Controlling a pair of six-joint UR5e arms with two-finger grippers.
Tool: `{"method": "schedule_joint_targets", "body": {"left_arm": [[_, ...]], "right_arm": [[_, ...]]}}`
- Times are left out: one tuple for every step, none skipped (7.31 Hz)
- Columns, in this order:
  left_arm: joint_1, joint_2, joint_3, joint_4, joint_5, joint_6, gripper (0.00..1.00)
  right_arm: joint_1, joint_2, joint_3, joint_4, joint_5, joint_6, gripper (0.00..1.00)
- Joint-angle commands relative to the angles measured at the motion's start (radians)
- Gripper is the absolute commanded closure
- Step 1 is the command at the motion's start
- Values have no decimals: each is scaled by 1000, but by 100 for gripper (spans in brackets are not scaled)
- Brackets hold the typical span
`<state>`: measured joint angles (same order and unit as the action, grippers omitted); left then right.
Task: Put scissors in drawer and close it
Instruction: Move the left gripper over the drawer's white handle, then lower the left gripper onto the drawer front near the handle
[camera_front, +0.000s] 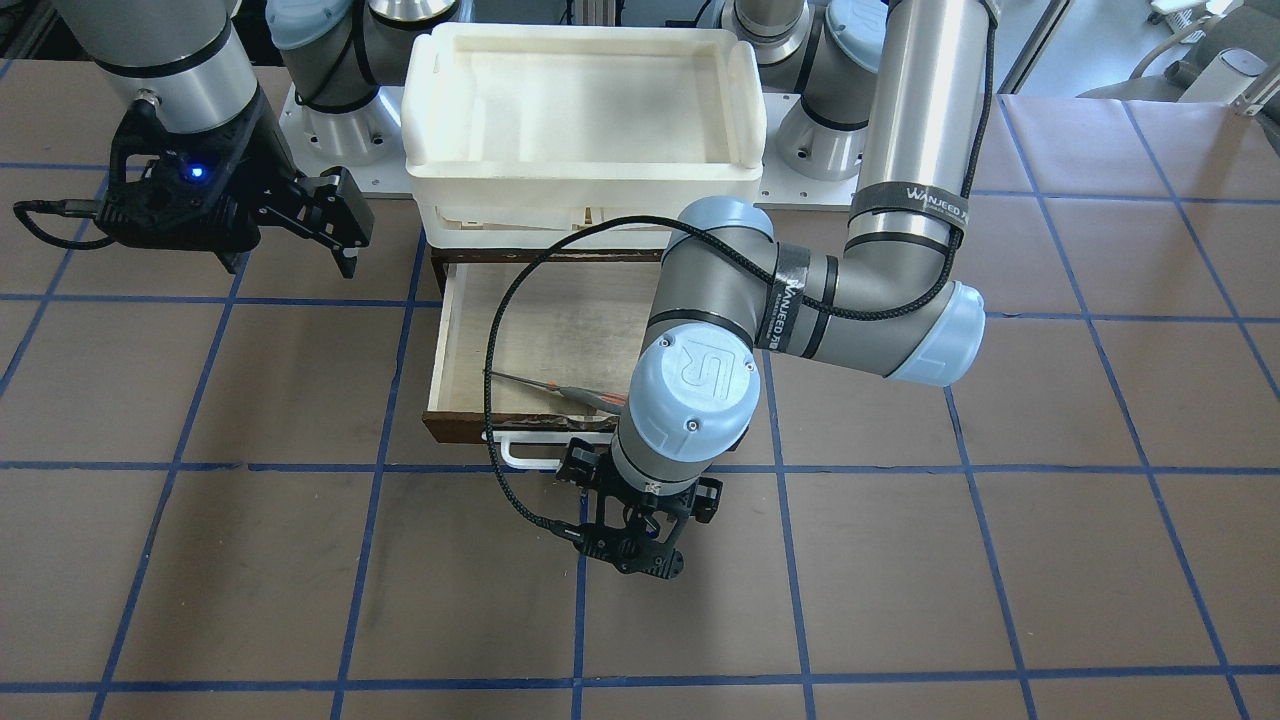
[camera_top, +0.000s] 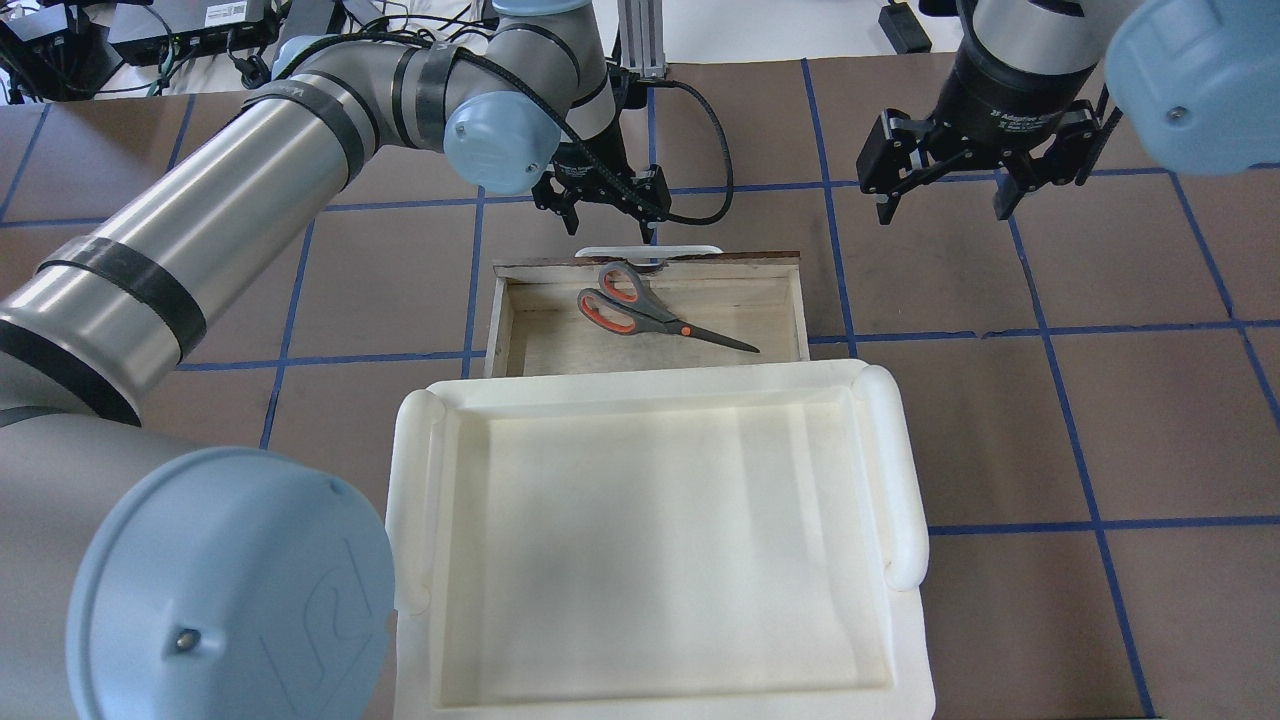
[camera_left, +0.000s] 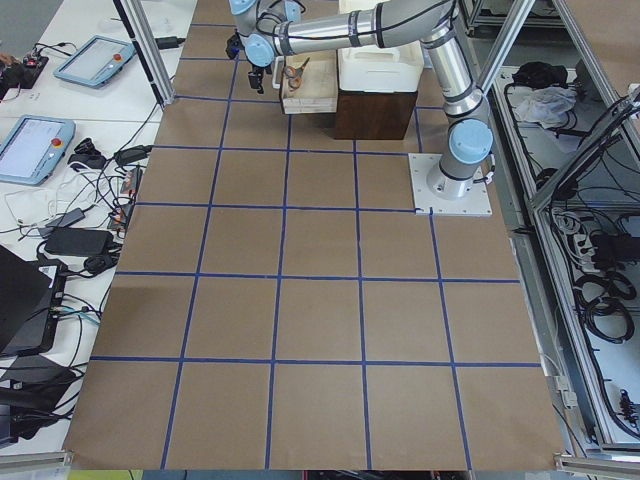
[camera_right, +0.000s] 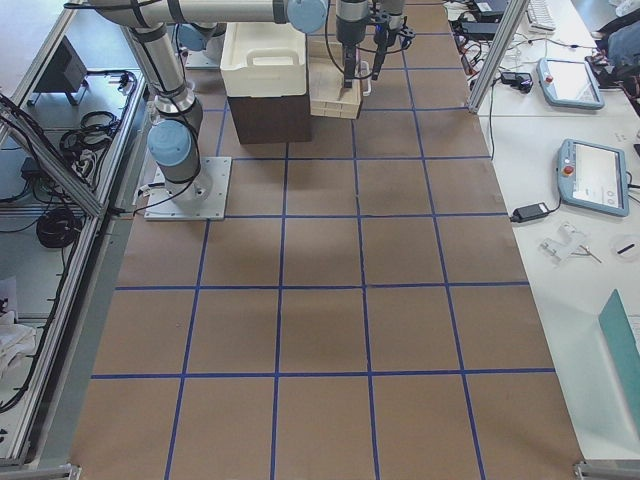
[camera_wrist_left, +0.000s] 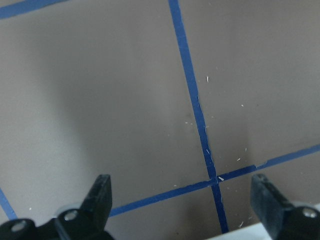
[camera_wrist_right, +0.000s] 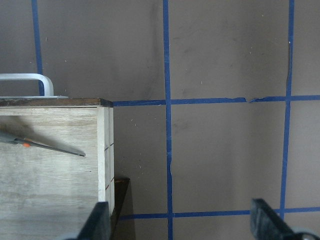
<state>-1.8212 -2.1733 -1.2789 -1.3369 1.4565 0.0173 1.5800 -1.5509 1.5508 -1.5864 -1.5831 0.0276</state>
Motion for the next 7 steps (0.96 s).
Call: {"method": "schedule_joint_targets", "body": {"left_arm": [[-3, 1, 0, -22, -10, 1, 0], [-4, 7, -2, -42, -12, 1, 0], [-6, 16, -2, -63, -10, 1, 0], [-4, 24, -2, -82, -12, 1, 0], [-1, 39, -2, -112, -10, 1, 0], [-1, 47, -8, -122, -10, 1, 0], [-3, 55, -14, -128, -12, 1, 0]], "right_arm": [[0, 0, 0, 0, 0, 0, 0], [0, 0, 0, 0, 0, 0, 0], [0, 0, 0, 2, 0, 0, 0], [0, -1, 0, 0, 2, 0, 0], [0, 0, 0, 0, 0, 0, 0], [0, -1, 0, -1, 8, 0, 0], [0, 0, 0, -1, 2, 0, 0]]}}
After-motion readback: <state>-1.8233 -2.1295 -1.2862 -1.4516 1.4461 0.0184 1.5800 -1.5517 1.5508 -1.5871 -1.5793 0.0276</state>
